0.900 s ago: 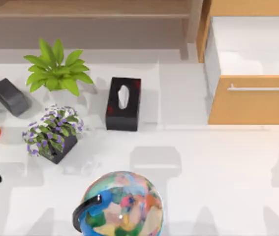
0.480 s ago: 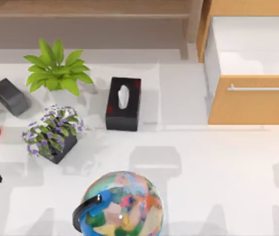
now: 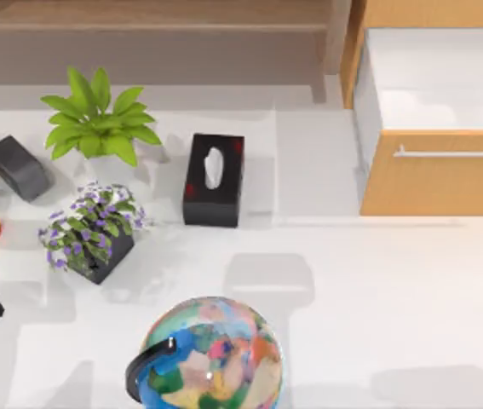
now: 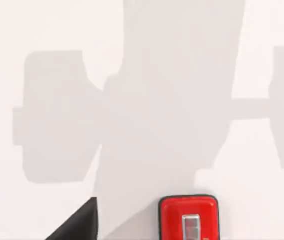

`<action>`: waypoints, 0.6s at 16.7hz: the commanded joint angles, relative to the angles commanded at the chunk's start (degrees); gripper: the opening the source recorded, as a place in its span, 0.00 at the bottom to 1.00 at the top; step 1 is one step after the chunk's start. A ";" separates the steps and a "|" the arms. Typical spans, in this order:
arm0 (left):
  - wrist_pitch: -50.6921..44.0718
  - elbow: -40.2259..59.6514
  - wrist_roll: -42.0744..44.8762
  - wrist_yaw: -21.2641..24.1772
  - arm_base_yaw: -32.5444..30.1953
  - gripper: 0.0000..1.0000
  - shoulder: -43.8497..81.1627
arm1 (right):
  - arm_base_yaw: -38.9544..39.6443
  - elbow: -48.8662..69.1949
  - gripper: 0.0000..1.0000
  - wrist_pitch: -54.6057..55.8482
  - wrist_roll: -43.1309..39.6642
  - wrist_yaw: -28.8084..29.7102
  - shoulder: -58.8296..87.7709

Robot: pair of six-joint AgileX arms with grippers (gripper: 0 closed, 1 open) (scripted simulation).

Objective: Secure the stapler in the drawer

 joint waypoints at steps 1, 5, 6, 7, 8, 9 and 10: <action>0.00 0.00 0.00 0.00 0.00 1.00 0.00 | -0.77 2.19 1.00 -3.61 -1.16 -0.03 4.77; 0.00 0.00 0.00 0.00 0.00 1.00 0.00 | -3.09 8.46 1.00 -14.69 -4.43 0.06 17.73; 0.00 0.00 0.00 0.00 0.00 1.00 0.00 | -3.42 9.28 1.00 -16.32 -4.86 0.13 19.41; 0.00 0.00 0.00 0.00 0.00 1.00 0.00 | -3.64 9.82 1.00 -17.39 -5.15 0.19 20.52; 0.00 0.00 0.00 0.00 0.00 1.00 0.00 | -3.75 10.07 1.00 -17.88 -5.29 0.22 21.02; 0.00 0.00 0.00 0.00 0.00 1.00 0.00 | -3.75 10.07 1.00 -17.88 -5.29 0.22 21.02; 0.00 0.00 0.00 0.00 0.00 1.00 0.00 | -3.75 10.07 1.00 -17.88 -5.29 0.22 21.02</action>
